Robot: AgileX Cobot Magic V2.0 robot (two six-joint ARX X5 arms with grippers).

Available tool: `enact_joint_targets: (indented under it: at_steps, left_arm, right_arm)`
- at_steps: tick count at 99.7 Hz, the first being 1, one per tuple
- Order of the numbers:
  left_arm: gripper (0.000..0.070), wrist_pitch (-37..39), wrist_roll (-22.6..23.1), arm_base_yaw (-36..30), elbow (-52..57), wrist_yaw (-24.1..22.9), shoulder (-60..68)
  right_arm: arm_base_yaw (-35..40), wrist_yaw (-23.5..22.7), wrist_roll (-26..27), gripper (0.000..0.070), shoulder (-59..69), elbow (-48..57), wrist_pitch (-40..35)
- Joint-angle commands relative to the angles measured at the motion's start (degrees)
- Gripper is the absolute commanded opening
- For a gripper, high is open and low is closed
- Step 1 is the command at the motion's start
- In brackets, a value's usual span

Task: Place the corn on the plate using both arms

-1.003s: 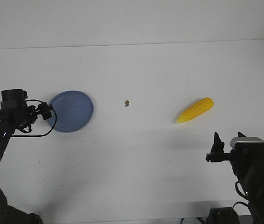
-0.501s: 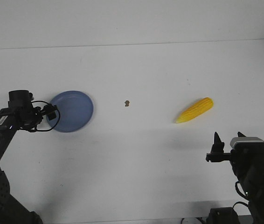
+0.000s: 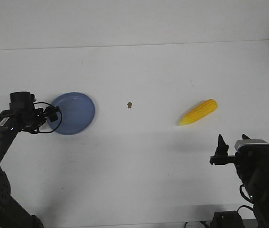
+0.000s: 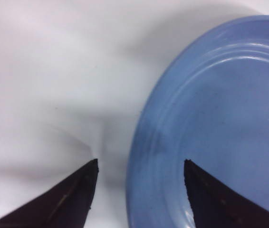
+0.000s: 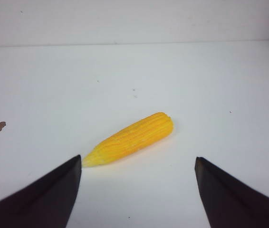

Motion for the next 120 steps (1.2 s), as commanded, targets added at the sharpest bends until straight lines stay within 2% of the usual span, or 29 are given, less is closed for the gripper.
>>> enact_joint_targets:
  at_steps: [1, 19, 32, 44, 58, 67, 79, 104, 120]
  left_arm:
    - [0.0337, 0.3, -0.2, -0.1, 0.9, 0.1, 1.4]
    - [0.0321, 0.8, -0.3, -0.2, 0.9, 0.2, 1.5]
    - [0.0164, 0.8, -0.3, -0.3, 0.9, 0.5, 1.5]
    - [0.0154, 0.8, -0.3, -0.3, 0.9, 0.8, 1.5]
    - [0.0, 0.8, -0.2, -0.3, 0.9, 0.8, 1.5]
    - [0.0005, 0.9, -0.1, -0.3, 0.9, 0.9, 1.5]
    - [0.0005, 1.2, -0.1, -0.2, 0.9, 3.8, 1.5]
    - [0.0005, 1.4, -0.8, 1.0, 0.9, 17.7, 1.2]
    - [0.0005, -0.1, -0.7, 0.4, 0.9, 21.5, -1.1]
  right_arm:
    - [0.0, -0.2, 0.4, 0.0502, 0.1, 1.1, 0.5]
    - [0.0, -0.2, 0.4, 0.0502, 0.1, 1.1, 0.5]
    - [0.0, -0.2, 0.4, 0.0502, 0.1, 1.1, 0.5]
    - [0.0, -0.7, 0.4, 0.0502, 0.1, 1.0, 0.5]
    - [0.0, -1.7, 0.6, 0.0502, 0.1, 1.1, 0.5]
    - [0.0, -1.7, 0.6, 0.0502, 0.1, 1.1, 0.5]
    - [0.0, -1.7, 0.6, 0.0502, 0.1, 1.1, 0.6]
    - [0.0, -1.7, 0.6, 0.0502, 0.1, 1.1, 0.6]
    - [0.0, -1.6, 0.6, 0.0502, 0.1, 1.1, 0.6]
